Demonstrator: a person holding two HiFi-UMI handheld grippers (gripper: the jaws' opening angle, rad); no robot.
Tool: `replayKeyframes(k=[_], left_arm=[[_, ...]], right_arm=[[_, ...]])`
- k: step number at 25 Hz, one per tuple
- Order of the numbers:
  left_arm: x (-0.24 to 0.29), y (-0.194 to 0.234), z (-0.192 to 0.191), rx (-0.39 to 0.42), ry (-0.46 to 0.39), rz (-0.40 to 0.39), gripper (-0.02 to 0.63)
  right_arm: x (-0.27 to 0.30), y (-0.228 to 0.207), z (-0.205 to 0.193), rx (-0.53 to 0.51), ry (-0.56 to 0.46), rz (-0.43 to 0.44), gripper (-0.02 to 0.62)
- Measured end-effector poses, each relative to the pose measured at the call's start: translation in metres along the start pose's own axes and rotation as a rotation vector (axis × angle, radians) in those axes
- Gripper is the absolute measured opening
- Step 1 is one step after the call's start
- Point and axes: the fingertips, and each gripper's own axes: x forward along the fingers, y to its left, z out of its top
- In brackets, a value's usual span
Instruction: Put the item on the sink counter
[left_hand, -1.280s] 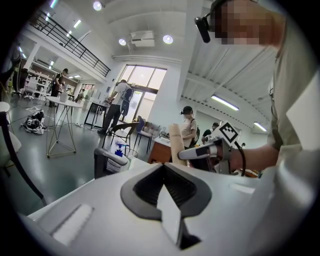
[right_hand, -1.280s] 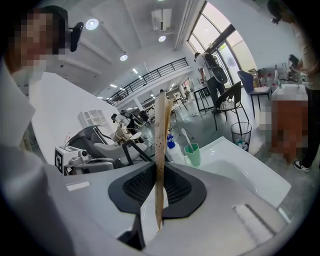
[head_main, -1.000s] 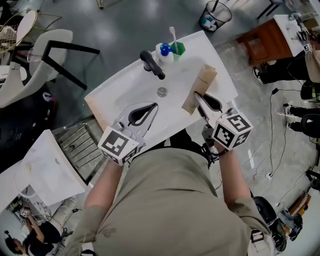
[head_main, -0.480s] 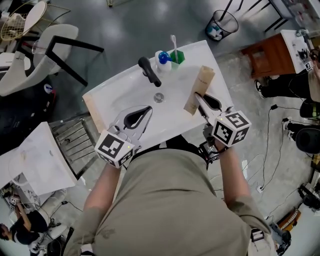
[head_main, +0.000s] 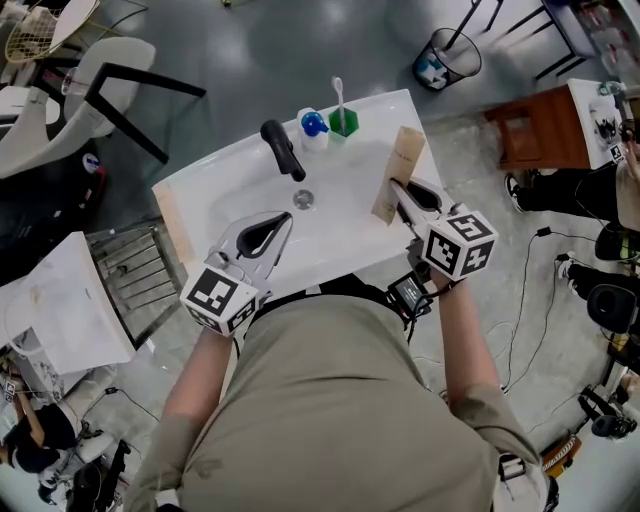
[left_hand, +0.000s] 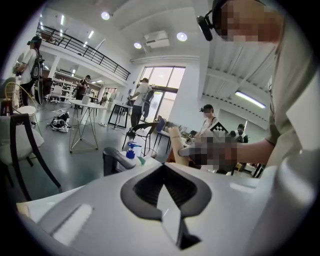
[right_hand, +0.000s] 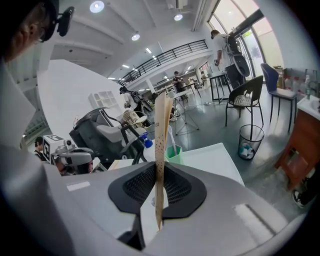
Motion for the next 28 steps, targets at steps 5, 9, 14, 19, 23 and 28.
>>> replayKeyframes(k=[5, 9, 14, 19, 23, 28], left_arm=[[0.011, 0.001, 0.002, -0.012, -0.005, 0.021, 0.006], [0.016, 0.002, 0.0, -0.027, -0.009, 0.038, 0.006], [0.022, 0.003, -0.005, -0.048, -0.008, 0.061, 0.006], [0.028, 0.002, -0.01, -0.06, -0.006, 0.075, 0.006], [0.032, 0.002, -0.015, -0.077, 0.0, 0.083, 0.006], [0.036, 0.0, -0.019, -0.082, 0.008, 0.092, 0.006]], right_arm=[[0.005, -0.023, -0.001, -0.041, 0.059, -0.008, 0.054], [0.01, -0.042, -0.004, -0.086, 0.108, -0.028, 0.054], [0.018, -0.066, -0.011, -0.128, 0.17, -0.043, 0.054], [0.025, -0.092, -0.016, -0.161, 0.223, -0.063, 0.054], [0.031, -0.112, -0.019, -0.19, 0.26, -0.082, 0.054], [0.038, -0.138, -0.027, -0.215, 0.313, -0.105, 0.054]])
